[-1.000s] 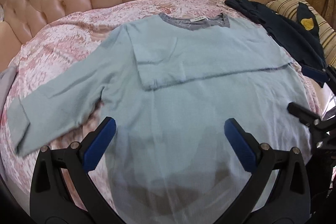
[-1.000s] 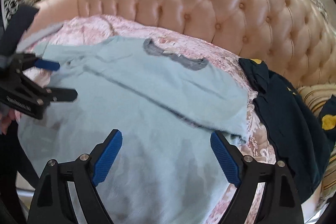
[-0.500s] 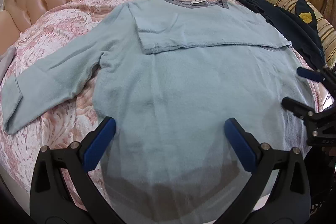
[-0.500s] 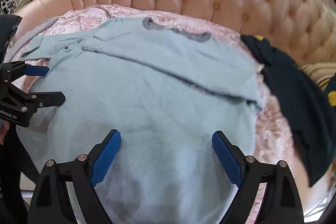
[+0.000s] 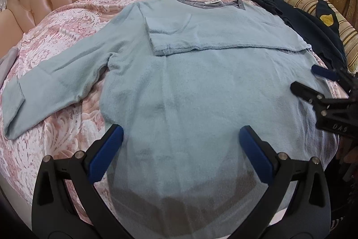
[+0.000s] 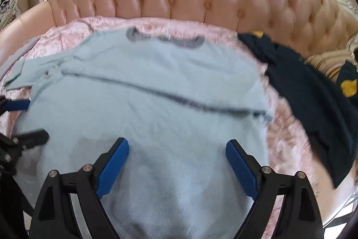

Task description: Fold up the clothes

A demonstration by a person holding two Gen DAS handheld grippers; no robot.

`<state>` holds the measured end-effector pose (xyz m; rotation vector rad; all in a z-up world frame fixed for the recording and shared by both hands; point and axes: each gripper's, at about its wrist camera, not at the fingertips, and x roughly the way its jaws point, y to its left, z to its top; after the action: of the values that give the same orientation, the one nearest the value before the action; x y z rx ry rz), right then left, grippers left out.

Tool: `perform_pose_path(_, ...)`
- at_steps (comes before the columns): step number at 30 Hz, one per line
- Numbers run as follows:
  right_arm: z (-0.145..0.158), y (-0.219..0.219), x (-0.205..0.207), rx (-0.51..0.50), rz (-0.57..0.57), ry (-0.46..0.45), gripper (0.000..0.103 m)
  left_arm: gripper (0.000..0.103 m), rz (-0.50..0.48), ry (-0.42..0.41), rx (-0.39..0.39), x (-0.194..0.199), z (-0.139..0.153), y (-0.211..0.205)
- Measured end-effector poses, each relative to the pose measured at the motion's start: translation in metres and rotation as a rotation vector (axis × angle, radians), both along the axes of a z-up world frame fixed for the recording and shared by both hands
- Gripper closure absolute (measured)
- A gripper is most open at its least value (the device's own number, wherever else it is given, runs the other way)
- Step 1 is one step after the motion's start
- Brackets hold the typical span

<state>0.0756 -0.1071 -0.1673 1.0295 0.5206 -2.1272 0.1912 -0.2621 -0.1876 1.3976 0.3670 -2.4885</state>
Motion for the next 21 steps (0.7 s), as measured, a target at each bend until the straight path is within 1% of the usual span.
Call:
perform_pose_path(1, -0.001, 0.004, -0.001, -0.021, -0.004, -0.013, 0.013, 0.000, 0.001, 0.003, -0.002, 0.000, 0.000, 0.000)
perform_pose_path(4, 0.003, 0.006, -0.003, -0.019, -0.017, -0.029, 0.013, 0.000, 0.002, 0.011, -0.004, 0.001, -0.001, 0.000)
perform_pose_path(7, 0.020, 0.011, 0.003, -0.110, -0.031, -0.020, 0.013, 0.000, 0.000, 0.008, -0.003, 0.000, 0.000, 0.000)
perform_pose_path(8, 0.020, 0.008, 0.004, -0.106, -0.023, -0.016, 0.013, 0.000, 0.000, 0.008, -0.004, 0.000, 0.000, 0.000)
perform_pose_path(11, -0.002, -0.003, 0.008, 0.000, 0.013, -0.001, 0.013, 0.000, -0.001, 0.011, -0.006, 0.000, 0.000, 0.001)
perform_pose_path(12, -0.005, 0.000, 0.009, -0.025, 0.013, 0.014, 0.011, 0.000, -0.002, 0.014, -0.006, 0.001, 0.000, 0.001)
perform_pose_path(14, -0.008, 0.007, 0.010, -0.071, 0.007, 0.026, 0.010, 0.000, -0.005, 0.019, -0.006, 0.002, 0.000, 0.001)
perform_pose_path(15, -0.009, 0.006, 0.010, -0.071, 0.010, 0.034, 0.010, 0.000, -0.013, 0.022, 0.002, 0.002, 0.001, 0.000)
perform_pose_path(17, -0.008, 0.005, 0.009, -0.062, 0.011, 0.031, 0.009, 0.000, -0.017, 0.056, 0.024, 0.007, 0.009, -0.008)
perform_pose_path(19, -0.008, 0.005, 0.006, -0.055, 0.013, 0.020, 0.008, 0.000, 0.032, 0.105, -0.001, 0.020, 0.027, -0.026)
perform_pose_path(21, -0.009, 0.006, 0.004, -0.056, 0.011, 0.015, 0.006, 0.000, 0.104, 0.122, -0.041, 0.033, 0.041, -0.053)
